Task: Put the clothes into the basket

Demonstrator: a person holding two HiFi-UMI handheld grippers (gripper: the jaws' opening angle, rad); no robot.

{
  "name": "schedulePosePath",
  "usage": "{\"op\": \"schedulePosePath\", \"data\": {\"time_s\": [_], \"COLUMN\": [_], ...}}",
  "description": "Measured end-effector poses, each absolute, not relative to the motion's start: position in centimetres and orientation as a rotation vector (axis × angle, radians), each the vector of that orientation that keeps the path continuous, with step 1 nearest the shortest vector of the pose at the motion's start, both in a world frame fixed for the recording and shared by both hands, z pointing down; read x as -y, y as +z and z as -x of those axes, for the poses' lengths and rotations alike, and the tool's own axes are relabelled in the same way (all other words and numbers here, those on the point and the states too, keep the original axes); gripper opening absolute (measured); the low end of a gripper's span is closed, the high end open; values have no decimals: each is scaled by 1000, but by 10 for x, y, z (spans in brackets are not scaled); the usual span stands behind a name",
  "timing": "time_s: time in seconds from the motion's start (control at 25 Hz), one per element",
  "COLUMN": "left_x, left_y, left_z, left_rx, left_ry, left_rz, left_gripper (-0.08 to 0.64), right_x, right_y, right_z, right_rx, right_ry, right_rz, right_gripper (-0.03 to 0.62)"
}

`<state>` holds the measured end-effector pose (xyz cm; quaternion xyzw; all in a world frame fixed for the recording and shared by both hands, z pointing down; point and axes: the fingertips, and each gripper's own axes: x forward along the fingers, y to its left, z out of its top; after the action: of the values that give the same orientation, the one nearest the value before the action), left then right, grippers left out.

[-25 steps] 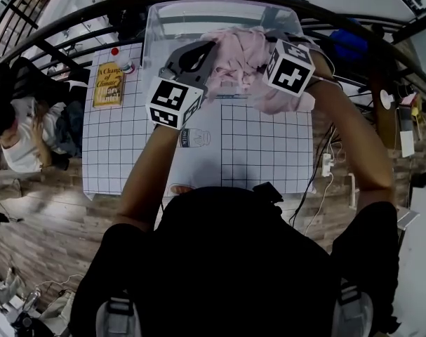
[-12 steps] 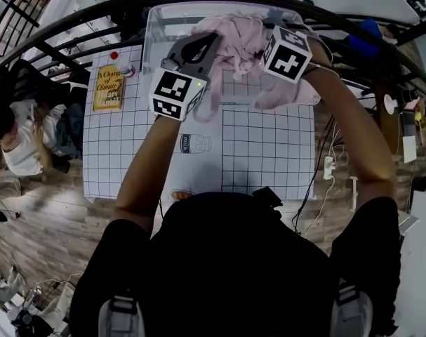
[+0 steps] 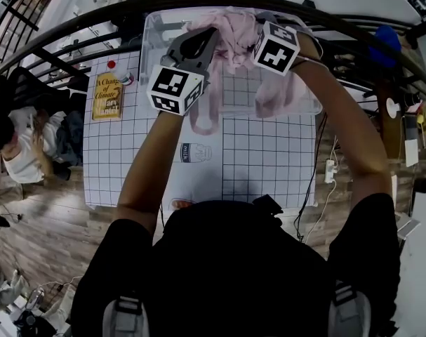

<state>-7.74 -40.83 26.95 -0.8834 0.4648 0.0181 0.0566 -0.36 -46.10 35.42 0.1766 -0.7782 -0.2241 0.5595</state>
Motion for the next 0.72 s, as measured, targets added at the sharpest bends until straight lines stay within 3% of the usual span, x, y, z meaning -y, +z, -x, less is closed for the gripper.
{"op": "schedulePosePath", "data": {"time_s": [0.72], "left_x": [473], "left_y": [341], "left_z": [76], "left_rx": [-1338], "left_ry": [-2], "left_rz": [2718], "left_gripper": [2], "right_x": [513], "right_y": [454], "right_z": [1], "right_rx": [1844], "right_ry": [-467], "right_rz": [-375], "right_gripper": [302]}}
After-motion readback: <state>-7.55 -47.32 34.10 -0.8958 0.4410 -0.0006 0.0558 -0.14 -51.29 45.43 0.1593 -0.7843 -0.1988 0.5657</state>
